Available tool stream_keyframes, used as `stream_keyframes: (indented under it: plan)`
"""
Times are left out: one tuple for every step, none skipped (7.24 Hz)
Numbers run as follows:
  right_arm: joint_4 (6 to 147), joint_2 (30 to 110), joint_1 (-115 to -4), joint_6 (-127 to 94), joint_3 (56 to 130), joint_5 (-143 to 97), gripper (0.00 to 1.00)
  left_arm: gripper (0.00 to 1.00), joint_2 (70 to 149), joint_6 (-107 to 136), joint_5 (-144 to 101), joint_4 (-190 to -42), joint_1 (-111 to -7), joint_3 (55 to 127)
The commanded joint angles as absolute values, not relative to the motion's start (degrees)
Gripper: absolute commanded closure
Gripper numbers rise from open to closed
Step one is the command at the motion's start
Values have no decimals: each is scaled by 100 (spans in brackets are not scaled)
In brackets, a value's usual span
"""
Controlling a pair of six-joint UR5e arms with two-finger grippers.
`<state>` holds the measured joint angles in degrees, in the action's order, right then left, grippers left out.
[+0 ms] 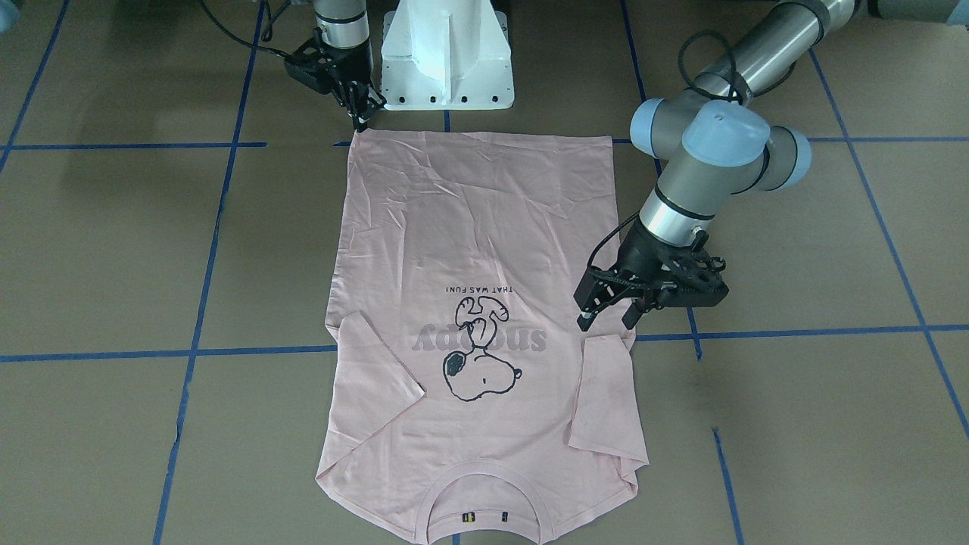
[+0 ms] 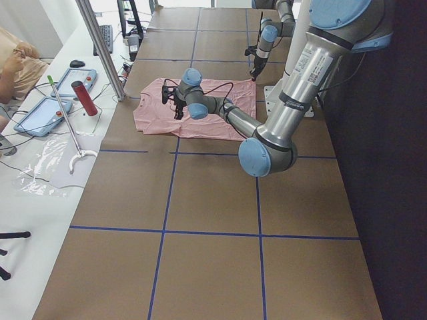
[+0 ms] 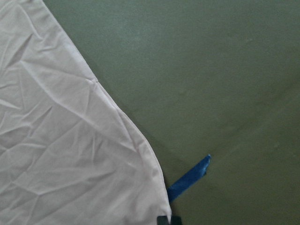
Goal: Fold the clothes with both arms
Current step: 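Move the left gripper to the other hem corner and grasp both hem corners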
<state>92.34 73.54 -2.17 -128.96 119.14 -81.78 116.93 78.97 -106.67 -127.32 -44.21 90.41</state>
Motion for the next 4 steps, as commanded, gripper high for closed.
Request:
stream_keyframes:
  plan:
    - [9229,7400,-246,-12859,11997,-8200,100,20,10195,8419,-10653,-12246,-3941,11011]
    - [9237,7400,-246,-12850,12014,-8191,100,20,9360,8637,-10618,-12252,-3589,11691]
    - [9237,7409,-246,-12858,12023,-8191,100,21,8856,8892,-10556,-12252,-3212,11968]
    - [9237,7409,-246,-12867,12023,-8183,100,26,8537,9347,-10260,-12235,-2695,11979]
